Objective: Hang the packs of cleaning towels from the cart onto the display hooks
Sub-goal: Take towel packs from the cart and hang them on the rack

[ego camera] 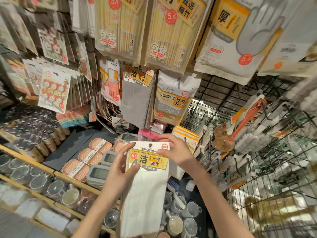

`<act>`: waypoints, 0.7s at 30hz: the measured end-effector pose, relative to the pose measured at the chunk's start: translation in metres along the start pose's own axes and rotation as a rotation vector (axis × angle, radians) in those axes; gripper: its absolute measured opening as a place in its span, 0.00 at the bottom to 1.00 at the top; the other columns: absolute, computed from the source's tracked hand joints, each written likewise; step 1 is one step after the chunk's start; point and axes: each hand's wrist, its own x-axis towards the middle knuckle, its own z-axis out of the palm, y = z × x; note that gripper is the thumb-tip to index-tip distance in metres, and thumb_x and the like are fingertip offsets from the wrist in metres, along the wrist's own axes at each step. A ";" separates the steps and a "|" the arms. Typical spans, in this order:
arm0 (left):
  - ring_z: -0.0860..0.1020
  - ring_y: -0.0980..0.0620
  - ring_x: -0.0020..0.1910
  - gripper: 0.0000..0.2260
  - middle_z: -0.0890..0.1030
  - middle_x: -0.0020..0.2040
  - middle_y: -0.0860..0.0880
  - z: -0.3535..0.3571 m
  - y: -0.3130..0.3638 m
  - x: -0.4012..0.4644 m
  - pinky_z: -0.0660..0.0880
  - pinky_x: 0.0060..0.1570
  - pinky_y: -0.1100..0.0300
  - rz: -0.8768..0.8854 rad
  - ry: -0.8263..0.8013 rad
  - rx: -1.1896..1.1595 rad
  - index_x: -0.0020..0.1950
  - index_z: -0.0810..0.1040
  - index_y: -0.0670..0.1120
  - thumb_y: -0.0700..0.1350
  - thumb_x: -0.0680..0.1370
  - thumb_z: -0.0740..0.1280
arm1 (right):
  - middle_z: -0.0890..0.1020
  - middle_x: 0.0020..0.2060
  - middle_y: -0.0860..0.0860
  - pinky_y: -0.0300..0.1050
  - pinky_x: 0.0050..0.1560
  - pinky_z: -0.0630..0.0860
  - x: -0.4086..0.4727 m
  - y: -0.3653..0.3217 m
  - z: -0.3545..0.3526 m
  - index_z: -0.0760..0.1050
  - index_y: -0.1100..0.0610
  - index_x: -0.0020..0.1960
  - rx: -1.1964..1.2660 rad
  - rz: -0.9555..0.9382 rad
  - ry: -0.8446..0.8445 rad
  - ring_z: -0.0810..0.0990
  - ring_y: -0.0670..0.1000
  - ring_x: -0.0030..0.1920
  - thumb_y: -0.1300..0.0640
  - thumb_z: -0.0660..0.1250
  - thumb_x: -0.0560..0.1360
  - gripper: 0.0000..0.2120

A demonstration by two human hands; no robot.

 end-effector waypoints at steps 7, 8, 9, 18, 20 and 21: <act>0.77 0.53 0.62 0.26 0.79 0.63 0.57 0.004 -0.001 -0.009 0.73 0.63 0.51 -0.005 -0.026 0.036 0.66 0.71 0.58 0.31 0.76 0.67 | 0.82 0.42 0.44 0.34 0.40 0.75 -0.012 0.003 -0.007 0.79 0.53 0.49 -0.013 -0.023 -0.038 0.81 0.40 0.43 0.68 0.69 0.72 0.12; 0.77 0.52 0.62 0.26 0.79 0.64 0.53 0.006 -0.001 -0.009 0.73 0.62 0.51 -0.007 -0.030 0.040 0.66 0.71 0.57 0.31 0.76 0.67 | 0.82 0.42 0.44 0.35 0.40 0.76 -0.013 0.004 -0.008 0.79 0.53 0.49 -0.022 -0.028 -0.026 0.81 0.40 0.43 0.68 0.69 0.72 0.12; 0.77 0.51 0.61 0.26 0.79 0.64 0.51 0.007 -0.001 -0.009 0.74 0.61 0.52 -0.006 -0.033 0.044 0.66 0.71 0.57 0.31 0.76 0.67 | 0.82 0.42 0.44 0.36 0.42 0.76 -0.014 0.005 -0.009 0.79 0.52 0.48 -0.039 -0.039 -0.009 0.81 0.40 0.43 0.69 0.69 0.72 0.13; 0.79 0.55 0.46 0.24 0.80 0.54 0.47 0.002 -0.009 0.003 0.77 0.50 0.63 -0.070 -0.013 0.031 0.66 0.71 0.50 0.30 0.75 0.68 | 0.82 0.43 0.53 0.38 0.44 0.78 -0.017 0.036 -0.034 0.80 0.59 0.46 0.049 0.097 0.170 0.81 0.46 0.42 0.74 0.66 0.70 0.12; 0.79 0.57 0.43 0.22 0.81 0.53 0.47 -0.001 -0.012 0.006 0.77 0.49 0.67 -0.075 -0.010 0.046 0.65 0.72 0.48 0.31 0.75 0.68 | 0.82 0.45 0.55 0.44 0.46 0.78 -0.012 0.050 -0.045 0.81 0.60 0.47 0.023 0.143 0.254 0.81 0.51 0.44 0.74 0.66 0.70 0.13; 0.80 0.56 0.43 0.20 0.82 0.52 0.46 -0.003 -0.012 0.007 0.77 0.48 0.68 -0.074 -0.014 0.062 0.64 0.73 0.49 0.32 0.75 0.69 | 0.82 0.45 0.55 0.48 0.47 0.78 -0.009 0.056 -0.052 0.81 0.59 0.47 -0.012 0.163 0.292 0.80 0.53 0.46 0.73 0.66 0.70 0.13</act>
